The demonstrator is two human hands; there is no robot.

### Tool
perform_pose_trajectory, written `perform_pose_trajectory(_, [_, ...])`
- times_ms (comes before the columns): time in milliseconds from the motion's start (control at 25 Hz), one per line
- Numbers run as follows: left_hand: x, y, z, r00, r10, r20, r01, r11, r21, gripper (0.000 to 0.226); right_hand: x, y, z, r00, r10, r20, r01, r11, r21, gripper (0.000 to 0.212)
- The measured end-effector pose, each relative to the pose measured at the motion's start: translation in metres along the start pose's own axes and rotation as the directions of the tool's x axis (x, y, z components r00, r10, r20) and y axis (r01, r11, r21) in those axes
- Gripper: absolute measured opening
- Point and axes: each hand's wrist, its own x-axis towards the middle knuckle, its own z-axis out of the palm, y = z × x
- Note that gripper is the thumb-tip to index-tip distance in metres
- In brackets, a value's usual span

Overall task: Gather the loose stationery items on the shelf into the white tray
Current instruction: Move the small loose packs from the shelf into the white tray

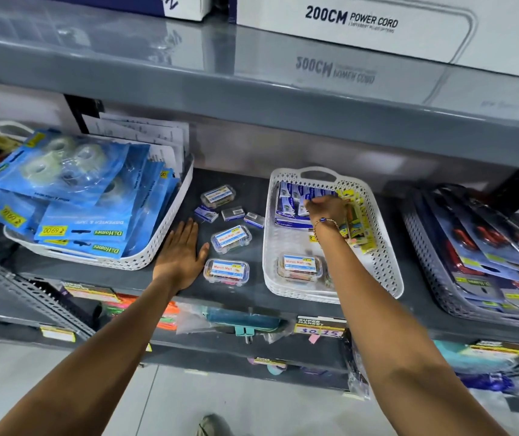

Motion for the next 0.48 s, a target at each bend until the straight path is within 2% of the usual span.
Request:
perform_pose_trajectory(200, [-0.0008,0.0003,-0.0015,1.0,0.003,-0.015,-0.003,1.0,-0.015,0.065,0.0012,-0.0053,0.0019,0.995,0.0,0.097,0.017,0.984,-0.175,0.023])
perform_pose_trajectory(480, [-0.0003,-0.0005,-0.0025,1.0,0.016,-0.003,-0.016,0.999,-0.03,0.065,-0.0052,-0.0081,0.0057,0.997,-0.033,0.072,0.052,0.958,-0.281,0.029])
